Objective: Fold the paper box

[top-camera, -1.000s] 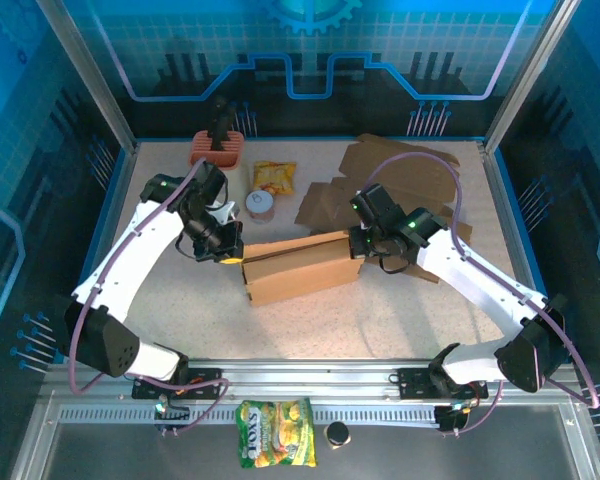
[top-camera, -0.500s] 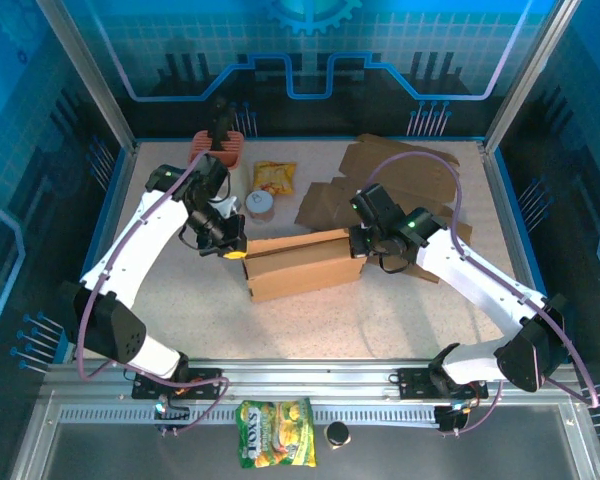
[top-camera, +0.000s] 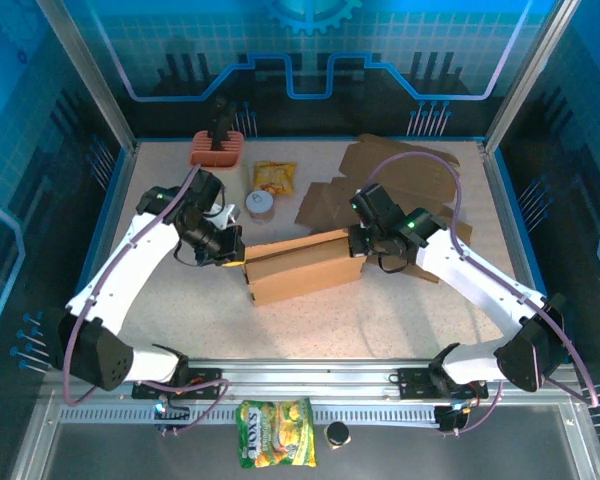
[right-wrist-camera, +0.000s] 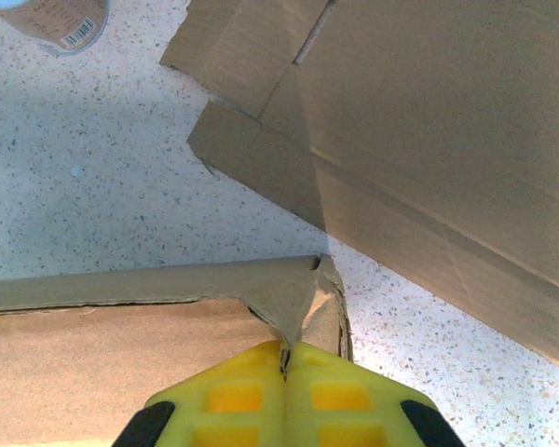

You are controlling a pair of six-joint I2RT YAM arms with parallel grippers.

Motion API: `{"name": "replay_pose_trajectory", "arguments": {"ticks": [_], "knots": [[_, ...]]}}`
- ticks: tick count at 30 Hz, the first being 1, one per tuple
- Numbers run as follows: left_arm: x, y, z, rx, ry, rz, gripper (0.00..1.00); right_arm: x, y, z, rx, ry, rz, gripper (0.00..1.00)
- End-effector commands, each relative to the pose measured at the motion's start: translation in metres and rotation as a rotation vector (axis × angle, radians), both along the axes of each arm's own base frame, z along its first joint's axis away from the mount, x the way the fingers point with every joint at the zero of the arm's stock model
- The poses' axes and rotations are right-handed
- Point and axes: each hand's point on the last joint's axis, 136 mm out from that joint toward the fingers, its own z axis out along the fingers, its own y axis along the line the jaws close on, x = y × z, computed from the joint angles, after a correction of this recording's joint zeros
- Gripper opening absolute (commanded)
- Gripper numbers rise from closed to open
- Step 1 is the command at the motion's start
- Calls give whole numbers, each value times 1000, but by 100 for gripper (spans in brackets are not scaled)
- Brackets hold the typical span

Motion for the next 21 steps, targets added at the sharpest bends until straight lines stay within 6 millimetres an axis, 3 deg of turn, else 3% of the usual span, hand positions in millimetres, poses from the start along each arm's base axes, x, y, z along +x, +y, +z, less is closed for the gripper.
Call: {"name": "replay_pose_trajectory", "arguments": {"ticks": [1,21], "knots": [[6,-15,7,-49,-141,-61,0,-12,9,-13,15,48,36,0],[-21,-11,-37,108,-269,-19,0,-20,3,-21,35,15,42,0]]}}
